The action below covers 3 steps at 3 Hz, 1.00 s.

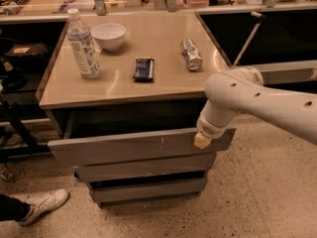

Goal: Close top drawer

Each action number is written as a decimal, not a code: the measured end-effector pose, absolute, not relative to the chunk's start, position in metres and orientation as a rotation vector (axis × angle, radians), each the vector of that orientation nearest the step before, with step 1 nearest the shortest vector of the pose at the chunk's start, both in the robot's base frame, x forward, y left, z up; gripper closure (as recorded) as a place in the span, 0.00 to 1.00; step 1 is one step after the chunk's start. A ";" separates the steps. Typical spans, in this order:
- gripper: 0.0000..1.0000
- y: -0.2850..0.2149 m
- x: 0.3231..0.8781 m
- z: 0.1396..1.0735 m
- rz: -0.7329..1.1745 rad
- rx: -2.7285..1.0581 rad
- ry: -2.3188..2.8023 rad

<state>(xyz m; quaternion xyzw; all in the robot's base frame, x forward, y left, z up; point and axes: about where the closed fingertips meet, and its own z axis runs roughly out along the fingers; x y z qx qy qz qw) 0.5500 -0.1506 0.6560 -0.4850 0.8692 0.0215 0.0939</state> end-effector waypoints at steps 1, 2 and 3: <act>1.00 -0.144 0.569 0.655 0.033 -1.450 2.567; 0.81 -0.144 0.570 0.655 0.032 -1.451 2.566; 0.58 -0.144 0.570 0.655 0.032 -1.451 2.566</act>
Offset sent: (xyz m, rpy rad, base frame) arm 0.0174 0.0058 -0.0009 -0.0152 -0.0136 0.0074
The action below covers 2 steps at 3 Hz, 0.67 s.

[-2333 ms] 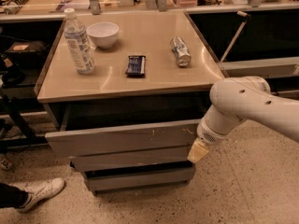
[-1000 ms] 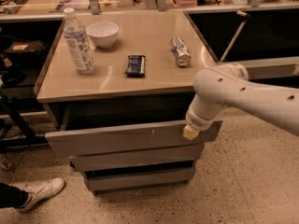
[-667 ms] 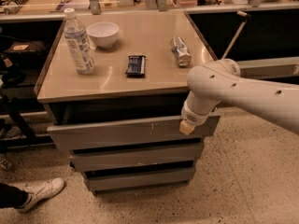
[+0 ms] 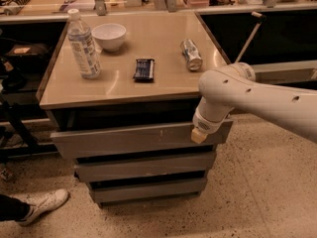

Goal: Close top drawer

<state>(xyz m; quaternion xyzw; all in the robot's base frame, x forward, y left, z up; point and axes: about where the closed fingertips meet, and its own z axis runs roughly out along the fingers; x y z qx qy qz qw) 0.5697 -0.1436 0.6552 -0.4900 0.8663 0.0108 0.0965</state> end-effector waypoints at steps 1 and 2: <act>0.35 -0.144 0.570 0.655 0.032 -1.451 2.566; 0.11 -0.144 0.570 0.655 0.032 -1.451 2.566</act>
Offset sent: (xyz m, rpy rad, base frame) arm 0.0000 0.0000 0.0000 0.0000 0.0000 0.0000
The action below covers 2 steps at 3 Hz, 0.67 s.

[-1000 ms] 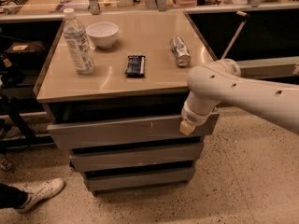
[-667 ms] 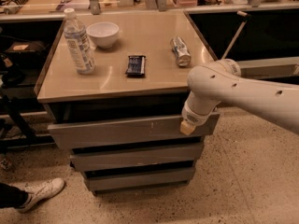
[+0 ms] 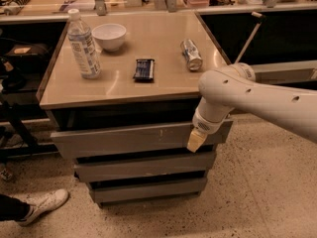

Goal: Close top drawer

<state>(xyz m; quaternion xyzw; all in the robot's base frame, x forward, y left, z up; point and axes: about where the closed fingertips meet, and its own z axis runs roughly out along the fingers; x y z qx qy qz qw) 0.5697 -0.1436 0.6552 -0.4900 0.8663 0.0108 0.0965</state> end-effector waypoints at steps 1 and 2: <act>0.00 -0.144 0.570 0.655 0.032 -1.452 2.566; 0.00 -0.144 0.570 0.655 0.032 -1.452 2.566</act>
Offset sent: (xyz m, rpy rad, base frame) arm 0.0000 0.0000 0.0000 0.0000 0.0000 0.0000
